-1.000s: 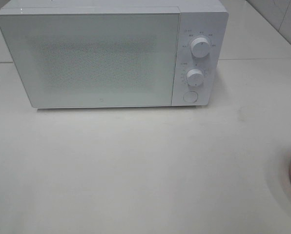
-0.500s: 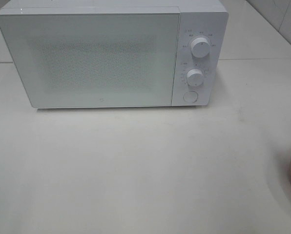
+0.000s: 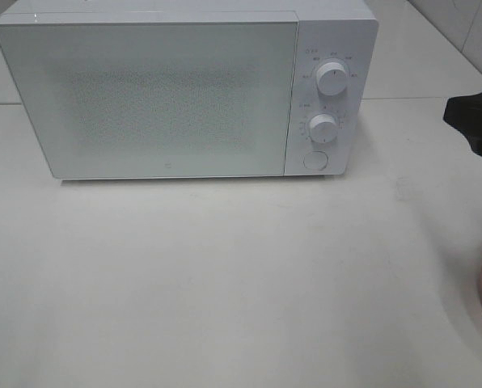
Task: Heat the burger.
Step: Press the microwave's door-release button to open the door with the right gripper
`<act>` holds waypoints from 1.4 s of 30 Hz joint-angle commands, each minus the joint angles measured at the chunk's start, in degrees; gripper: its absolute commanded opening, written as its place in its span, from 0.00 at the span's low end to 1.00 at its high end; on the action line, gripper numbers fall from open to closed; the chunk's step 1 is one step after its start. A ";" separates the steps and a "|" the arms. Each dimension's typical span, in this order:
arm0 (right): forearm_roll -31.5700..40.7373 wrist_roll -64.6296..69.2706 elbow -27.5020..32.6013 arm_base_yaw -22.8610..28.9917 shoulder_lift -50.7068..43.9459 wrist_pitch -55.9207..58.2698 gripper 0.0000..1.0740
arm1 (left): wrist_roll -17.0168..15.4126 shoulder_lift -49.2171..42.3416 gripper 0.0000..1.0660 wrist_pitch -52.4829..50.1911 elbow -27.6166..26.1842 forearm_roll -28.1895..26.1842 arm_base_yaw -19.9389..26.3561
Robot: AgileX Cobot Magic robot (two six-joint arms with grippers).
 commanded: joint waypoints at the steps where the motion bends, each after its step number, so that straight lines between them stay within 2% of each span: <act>1: 0.00 -1.49 0.00 -0.23 2.98 -6.25 0.71 | -0.34 -1.26 0.94 -0.80 0.00 -0.11 -0.11; 4: 0.00 -2.98 0.34 -0.23 6.02 -10.94 0.71 | -0.34 -1.26 0.94 -0.80 0.00 -0.11 -0.11; 11: 6.07 -8.25 6.07 -0.17 13.98 -27.10 0.71 | -0.34 -1.26 0.94 -0.80 0.00 -0.11 -0.11; 18: 9.22 -8.94 9.17 0.29 18.62 -35.70 0.71 | -0.34 -1.26 0.94 -0.80 0.00 -0.11 -0.11; 19: 12.43 -10.49 10.26 2.23 20.00 -39.19 0.71 | -0.34 -1.26 0.94 -0.80 0.00 -0.11 -0.11; 21: 14.27 -11.92 10.77 3.38 20.57 -41.20 0.71 | -0.34 -1.26 0.94 -0.80 0.00 -0.11 -0.11; 22: 17.30 -14.55 11.46 6.25 22.17 -44.35 0.71 | -0.34 -1.26 0.94 -0.80 0.00 -0.11 -0.11; 23: 17.30 -14.55 11.46 6.25 22.17 -44.35 0.71 | -0.34 -1.26 0.94 -0.80 0.00 -0.11 -0.11; 25: 22.23 -17.13 11.75 11.06 24.81 -48.07 0.71 | -0.34 -1.26 0.94 -0.80 0.00 -0.11 -0.11; 26: 22.23 -17.13 11.75 11.06 24.81 -48.07 0.71 | -0.34 -1.26 0.94 -0.80 0.00 -0.11 -0.11; 28: 26.36 -17.93 11.75 15.30 27.50 -51.62 0.71 | -0.34 -1.26 0.94 -0.80 0.00 -0.11 -0.11; 31: 28.48 -18.05 11.75 17.99 29.28 -53.97 0.71 | -0.34 -1.26 0.94 -0.80 0.00 -0.11 -0.11; 33: 32.03 -18.05 11.75 22.46 31.91 -57.87 0.71 | -0.34 -1.26 0.94 -0.80 0.00 -0.11 -0.11; 34: 32.03 -18.05 11.75 22.46 31.91 -57.87 0.71 | -0.34 -1.26 0.94 -0.80 0.00 -0.11 -0.11; 39: 38.67 -18.05 11.52 30.31 37.36 -64.63 0.71 | -0.34 -1.26 0.94 -0.80 0.00 -0.11 -0.11; 42: 40.68 -18.05 10.94 32.77 38.73 -65.20 0.71 | -0.34 -1.26 0.94 -0.80 0.00 -0.11 -0.11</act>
